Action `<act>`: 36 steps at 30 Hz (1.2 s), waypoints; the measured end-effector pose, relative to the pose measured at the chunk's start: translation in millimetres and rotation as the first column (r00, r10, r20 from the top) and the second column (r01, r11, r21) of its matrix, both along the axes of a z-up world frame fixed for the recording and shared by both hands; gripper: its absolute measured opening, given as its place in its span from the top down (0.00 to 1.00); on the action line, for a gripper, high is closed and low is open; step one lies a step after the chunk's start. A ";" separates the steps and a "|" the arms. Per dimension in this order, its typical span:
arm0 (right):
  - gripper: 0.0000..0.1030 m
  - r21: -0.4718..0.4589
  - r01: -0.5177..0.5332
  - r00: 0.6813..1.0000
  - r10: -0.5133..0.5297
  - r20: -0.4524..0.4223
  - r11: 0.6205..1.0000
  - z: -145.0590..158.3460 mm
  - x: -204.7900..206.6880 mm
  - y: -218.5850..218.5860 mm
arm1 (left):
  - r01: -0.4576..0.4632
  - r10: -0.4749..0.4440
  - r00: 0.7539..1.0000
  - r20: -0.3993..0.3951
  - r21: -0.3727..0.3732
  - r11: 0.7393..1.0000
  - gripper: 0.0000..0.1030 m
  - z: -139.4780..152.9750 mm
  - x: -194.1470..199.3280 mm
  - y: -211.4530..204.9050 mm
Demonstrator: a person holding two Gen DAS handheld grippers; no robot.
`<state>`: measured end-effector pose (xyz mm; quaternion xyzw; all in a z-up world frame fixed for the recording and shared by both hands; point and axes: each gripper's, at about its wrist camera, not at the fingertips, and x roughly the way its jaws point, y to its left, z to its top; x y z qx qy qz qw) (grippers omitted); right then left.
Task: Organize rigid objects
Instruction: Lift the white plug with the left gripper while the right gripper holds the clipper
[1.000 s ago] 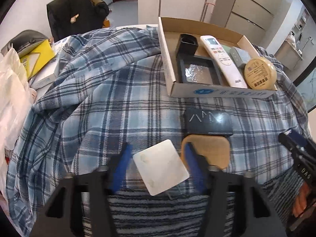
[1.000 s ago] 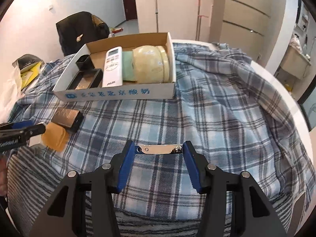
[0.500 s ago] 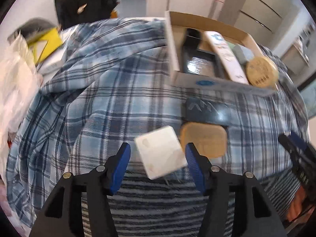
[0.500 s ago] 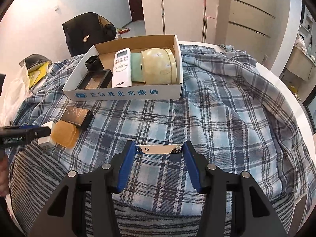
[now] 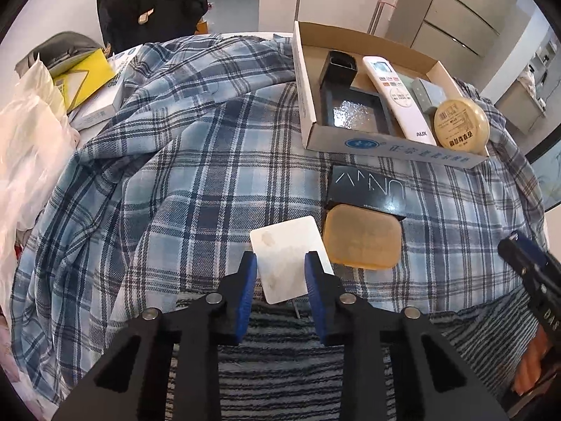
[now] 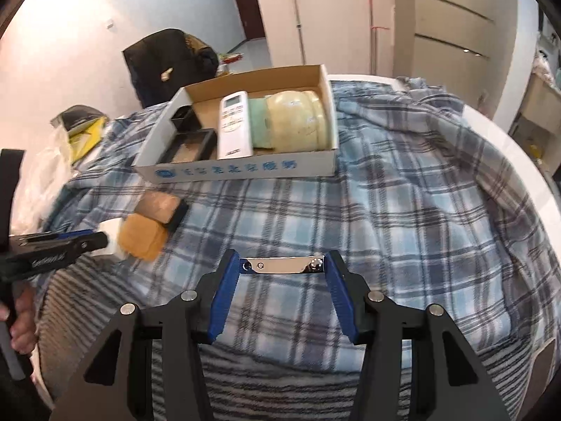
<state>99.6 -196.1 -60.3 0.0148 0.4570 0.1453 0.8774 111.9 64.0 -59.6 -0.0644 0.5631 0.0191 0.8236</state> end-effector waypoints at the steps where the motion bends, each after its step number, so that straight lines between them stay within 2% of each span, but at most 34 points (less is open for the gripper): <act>1: 0.52 -0.014 -0.001 1.000 0.001 0.010 1.000 0.4 -1.3 1.9 | 0.004 -0.004 1.000 -0.004 0.004 1.000 0.70 0.3 0.8 -1.3; 5: 0.52 -0.018 0.006 1.000 -0.006 0.005 1.000 -1.4 0.4 0.7 | -0.003 0.003 1.000 0.004 0.014 1.000 0.69 -1.1 1.5 -6.5; 8: 0.52 0.021 0.004 1.000 -0.004 -0.024 1.000 -3.9 3.5 -3.2 | -0.036 0.037 0.999 0.016 -0.030 0.999 0.68 -1.9 -1.0 -3.8; 11: 0.52 0.009 0.008 1.000 -0.008 -0.027 1.000 -5.8 3.2 -1.9 | -0.035 0.036 0.999 0.016 -0.091 0.995 0.49 -0.5 1.3 -3.1; 12: 0.52 0.012 0.003 1.000 -0.003 -0.027 1.000 -5.4 2.7 -1.2 | -0.033 0.035 0.999 0.015 -0.094 0.995 0.48 -0.4 1.5 -4.9; 15: 0.52 0.010 -0.001 1.000 0.002 -0.017 1.000 -3.4 1.1 -0.5 | -0.017 0.017 1.000 0.012 -0.042 0.999 0.48 -2.2 2.9 -13.4; 22: 0.52 0.001 -0.004 1.000 0.004 -0.023 1.000 -5.5 2.1 1.2 | -0.016 0.016 1.000 0.024 -0.027 1.000 0.48 -3.5 -3.8 -15.8; 29: 0.52 -0.002 -0.002 1.000 0.002 -0.018 1.000 -5.6 1.7 0.8 | 0.005 -0.006 1.000 0.017 0.052 0.999 0.48 -6.4 3.0 -19.6; 36: 0.52 0.003 -0.012 1.000 0.012 -0.013 1.000 -3.5 -0.3 1.1 | -0.023 0.022 1.000 0.011 0.037 0.999 0.48 -8.1 6.2 -7.1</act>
